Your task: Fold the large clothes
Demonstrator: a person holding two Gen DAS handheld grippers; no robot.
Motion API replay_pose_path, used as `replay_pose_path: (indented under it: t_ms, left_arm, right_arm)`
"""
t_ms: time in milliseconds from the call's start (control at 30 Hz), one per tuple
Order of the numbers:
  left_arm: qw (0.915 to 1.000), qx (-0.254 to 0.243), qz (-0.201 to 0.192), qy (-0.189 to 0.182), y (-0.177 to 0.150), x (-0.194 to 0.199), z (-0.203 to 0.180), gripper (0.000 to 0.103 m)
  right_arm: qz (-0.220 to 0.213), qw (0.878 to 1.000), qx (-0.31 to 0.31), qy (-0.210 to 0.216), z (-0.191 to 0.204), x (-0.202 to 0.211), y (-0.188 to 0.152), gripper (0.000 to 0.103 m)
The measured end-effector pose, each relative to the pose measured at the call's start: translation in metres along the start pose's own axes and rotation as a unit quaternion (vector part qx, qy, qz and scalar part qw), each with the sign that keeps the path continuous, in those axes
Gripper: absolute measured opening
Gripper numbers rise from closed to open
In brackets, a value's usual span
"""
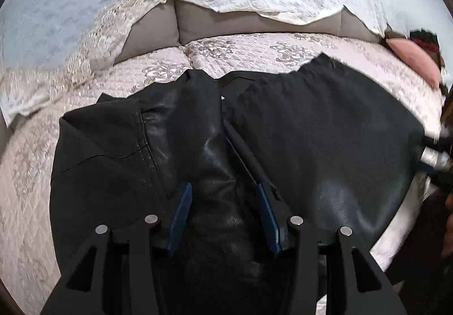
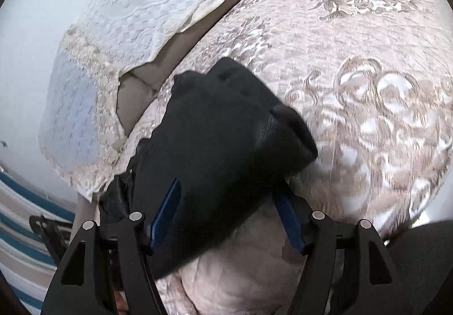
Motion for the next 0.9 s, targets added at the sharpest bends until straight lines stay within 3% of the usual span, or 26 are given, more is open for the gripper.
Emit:
replay_pose_path:
  t_ms: [100, 233, 367, 533, 667, 800, 900]
  left_arm:
    - [1.0000, -0.004, 0.003, 0.002, 0.002, 0.000, -0.002, 0.049]
    - [0.9974, 0.050, 0.000, -0.052, 0.015, 0.019, 0.013, 0.049]
    - [0.9970, 0.068, -0.023, -0.029, 0.033, 0.023, 0.028, 0.049]
    - [0.9923, 0.120, 0.000, -0.030, 0.038, -0.007, 0.046, 0.044]
    - [0.9941, 0.106, 0.013, -0.019, 0.030, -0.026, 0.037, 0.044]
    - [0.9984, 0.052, 0.010, 0.020, 0.024, -0.031, 0.020, 0.044]
    - [0.9980, 0.061, 0.010, 0.012, 0.024, -0.032, 0.024, 0.044]
  right_arm:
    - [-0.007, 1.000, -0.012, 0.006, -0.003, -0.003, 0.007, 0.068]
    - [-0.014, 0.999, -0.024, 0.014, -0.007, -0.004, 0.009, 0.068]
    - [-0.025, 0.999, -0.028, 0.019, -0.009, -0.006, 0.012, 0.068]
    - [-0.040, 0.998, -0.043, 0.026, -0.012, -0.012, 0.024, 0.068]
    - [-0.050, 0.997, -0.050, 0.024, -0.016, -0.019, 0.031, 0.068]
    - [-0.060, 0.996, -0.058, 0.012, -0.016, -0.023, 0.032, 0.067]
    - [-0.069, 0.995, -0.074, 0.006, -0.021, -0.021, 0.032, 0.066]
Point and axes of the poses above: each gripper's, at about its wrist camera, not at the fingertips, and x roughly against the way its jaws point, z to its left, y to its top, the point moved 2 cm from there along -x, roughly the way its jaws point, and after that the axes turned 7 degrees about -y, right-handed, at the moved point
